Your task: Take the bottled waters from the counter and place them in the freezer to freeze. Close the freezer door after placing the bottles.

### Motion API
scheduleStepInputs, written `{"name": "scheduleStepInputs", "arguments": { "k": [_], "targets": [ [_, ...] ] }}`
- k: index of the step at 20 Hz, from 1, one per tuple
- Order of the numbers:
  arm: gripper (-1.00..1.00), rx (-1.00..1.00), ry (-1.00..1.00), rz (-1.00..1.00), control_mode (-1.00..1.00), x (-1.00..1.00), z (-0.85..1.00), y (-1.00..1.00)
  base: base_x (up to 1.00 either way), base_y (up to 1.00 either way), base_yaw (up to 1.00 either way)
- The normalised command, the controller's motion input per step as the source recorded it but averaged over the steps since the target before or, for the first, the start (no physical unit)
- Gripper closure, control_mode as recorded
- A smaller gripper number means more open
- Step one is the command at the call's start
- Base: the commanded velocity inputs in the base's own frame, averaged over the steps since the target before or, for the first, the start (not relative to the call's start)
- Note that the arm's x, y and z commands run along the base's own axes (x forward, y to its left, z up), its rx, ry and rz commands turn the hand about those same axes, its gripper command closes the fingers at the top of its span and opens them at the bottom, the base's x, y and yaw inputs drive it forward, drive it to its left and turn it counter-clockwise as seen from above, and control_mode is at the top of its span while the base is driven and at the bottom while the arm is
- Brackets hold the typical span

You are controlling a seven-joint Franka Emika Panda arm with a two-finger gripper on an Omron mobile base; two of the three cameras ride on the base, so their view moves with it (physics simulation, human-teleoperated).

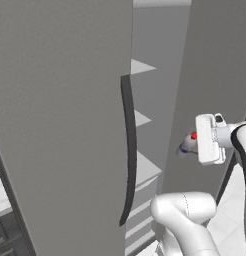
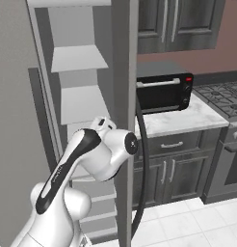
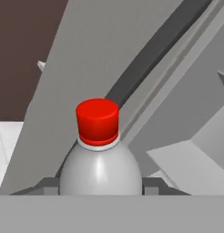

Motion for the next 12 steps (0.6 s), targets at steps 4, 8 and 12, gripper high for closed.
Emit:
{"name": "scheduleStepInputs", "arguments": {
  "k": [4,8,12],
  "targets": [
    [1.00,0.00,-0.16,-0.20,-1.00,-0.07,0.86,0.07,0.00,0.00,0.00],
    [1.00,0.10,-0.03,-0.35,-1.00,0.12,0.89,0.16,0.00,0.00,0.00],
    [1.00,0.25,0.06,-0.30,-1.00,0.08,0.99,0.10,0.00,0.00,0.00]
  ]
}}
